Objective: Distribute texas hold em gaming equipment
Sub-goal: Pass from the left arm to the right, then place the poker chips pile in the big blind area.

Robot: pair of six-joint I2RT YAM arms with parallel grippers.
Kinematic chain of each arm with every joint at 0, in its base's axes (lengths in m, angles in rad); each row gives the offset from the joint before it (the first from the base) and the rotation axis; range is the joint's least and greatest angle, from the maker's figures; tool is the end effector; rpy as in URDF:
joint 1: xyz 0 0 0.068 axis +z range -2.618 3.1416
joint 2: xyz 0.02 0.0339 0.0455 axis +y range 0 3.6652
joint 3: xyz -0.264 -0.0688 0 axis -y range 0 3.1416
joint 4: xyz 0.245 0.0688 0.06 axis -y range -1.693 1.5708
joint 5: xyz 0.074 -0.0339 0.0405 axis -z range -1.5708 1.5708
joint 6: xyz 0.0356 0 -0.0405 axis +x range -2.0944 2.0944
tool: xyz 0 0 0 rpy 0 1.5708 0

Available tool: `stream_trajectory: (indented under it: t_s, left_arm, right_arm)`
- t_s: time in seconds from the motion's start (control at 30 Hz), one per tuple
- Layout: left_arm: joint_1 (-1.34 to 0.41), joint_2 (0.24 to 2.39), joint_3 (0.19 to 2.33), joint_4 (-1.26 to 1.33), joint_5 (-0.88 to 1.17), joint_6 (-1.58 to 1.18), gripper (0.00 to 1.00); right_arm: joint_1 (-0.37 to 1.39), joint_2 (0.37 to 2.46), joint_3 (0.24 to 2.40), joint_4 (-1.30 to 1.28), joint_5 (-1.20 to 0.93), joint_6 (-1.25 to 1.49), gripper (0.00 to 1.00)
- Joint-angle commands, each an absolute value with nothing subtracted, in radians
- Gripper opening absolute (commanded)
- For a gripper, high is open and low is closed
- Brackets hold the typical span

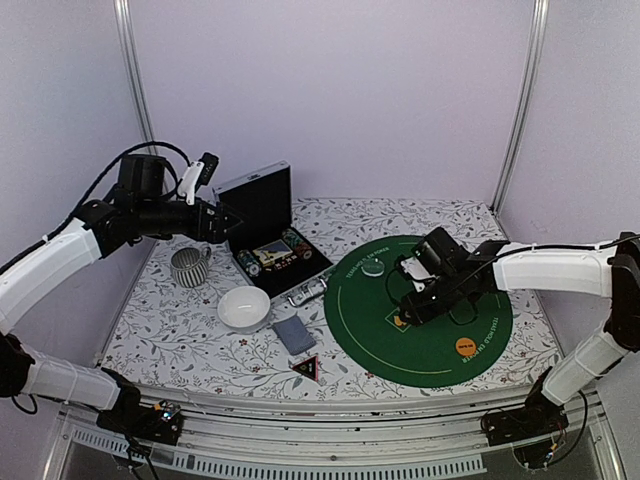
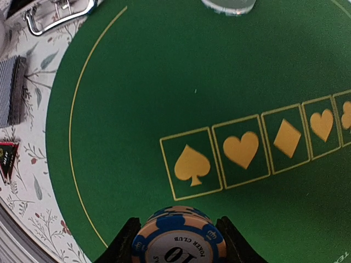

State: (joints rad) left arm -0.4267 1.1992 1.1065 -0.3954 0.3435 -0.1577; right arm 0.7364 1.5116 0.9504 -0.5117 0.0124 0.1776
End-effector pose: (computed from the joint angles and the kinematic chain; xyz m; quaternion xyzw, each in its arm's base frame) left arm 0.2396 -0.1221 0.3461 0.2005 0.8250 -0.2865 0.4440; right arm 0.2197 0.1985 0.2012 -0.2658 0.9320 0.1033 0.2237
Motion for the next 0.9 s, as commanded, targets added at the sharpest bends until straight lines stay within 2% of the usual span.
stream_trajectory:
  t_s: [0.0,0.3,0.87]
  left_arm:
    - [-0.406,1.183,1.088,-0.416,0.329,-0.106,0.98]
    - [-0.399,1.184,1.074,-0.405,0.339,-0.097,0.98]
    - [-0.396,1.157,1.042,-0.392,0.325,-0.097,0.98]
  right_arm:
    - [0.802,1.474,0.913,-0.602,0.032,0.348,0.01]
    - [0.851,1.41,0.794,-0.6,0.007,0.493,0.02]
    - [0.946,1.406,0.696,-0.58,0.124,0.662,0.02]
